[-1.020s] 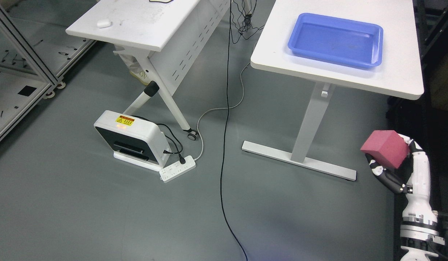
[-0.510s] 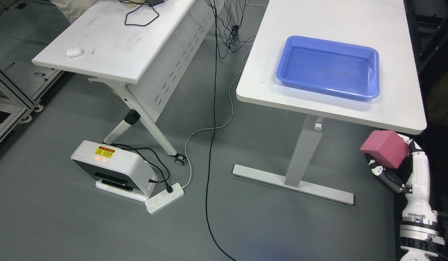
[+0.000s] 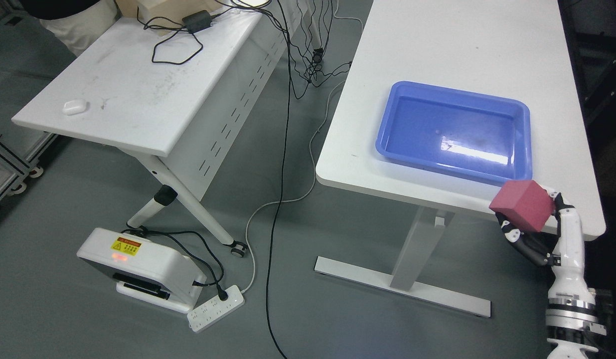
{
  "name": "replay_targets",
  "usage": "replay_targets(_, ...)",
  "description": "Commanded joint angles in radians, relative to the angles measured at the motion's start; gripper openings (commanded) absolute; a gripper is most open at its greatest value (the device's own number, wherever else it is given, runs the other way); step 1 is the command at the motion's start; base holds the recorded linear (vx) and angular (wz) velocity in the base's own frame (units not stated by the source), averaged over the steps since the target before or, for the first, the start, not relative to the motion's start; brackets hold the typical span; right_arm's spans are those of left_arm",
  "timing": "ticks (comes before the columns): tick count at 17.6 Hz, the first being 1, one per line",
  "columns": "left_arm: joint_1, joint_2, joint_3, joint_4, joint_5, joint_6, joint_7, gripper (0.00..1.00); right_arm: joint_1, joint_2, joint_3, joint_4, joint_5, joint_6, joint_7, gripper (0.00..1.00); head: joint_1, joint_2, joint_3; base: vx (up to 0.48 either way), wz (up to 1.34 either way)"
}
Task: Pick pink block from left shelf to tray
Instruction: 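Turn and drive toward the table with the blue tray, holding the cube, then lower the pink cube into the blue tray and open the right hand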
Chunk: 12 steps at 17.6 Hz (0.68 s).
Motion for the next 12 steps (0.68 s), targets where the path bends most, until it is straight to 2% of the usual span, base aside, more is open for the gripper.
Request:
replay_targets(1,0.009,0.017,0.0,0.0,-0.002,0.0,0.001,1.0,0.002,-0.017,0.03,0.001,0.001,0.001,0.033,0.04,0.0,0.0,0.0,0.27,-0.03)
replay_targets(5,0.009,0.017,0.0,0.0,-0.002,0.0,0.001,1.0,0.002,-0.017,0.059,0.003,0.001,0.008,0.088,0.05,0.0,0.0,0.0,0.242,-0.04)
replay_targets(12,0.009,0.017,0.0,0.0,-0.002,0.0,0.001,1.0,-0.004,-0.017,0.057,0.001,0.001,0.009,0.091,0.11,0.0,0.0,0.0,0.222,-0.05)
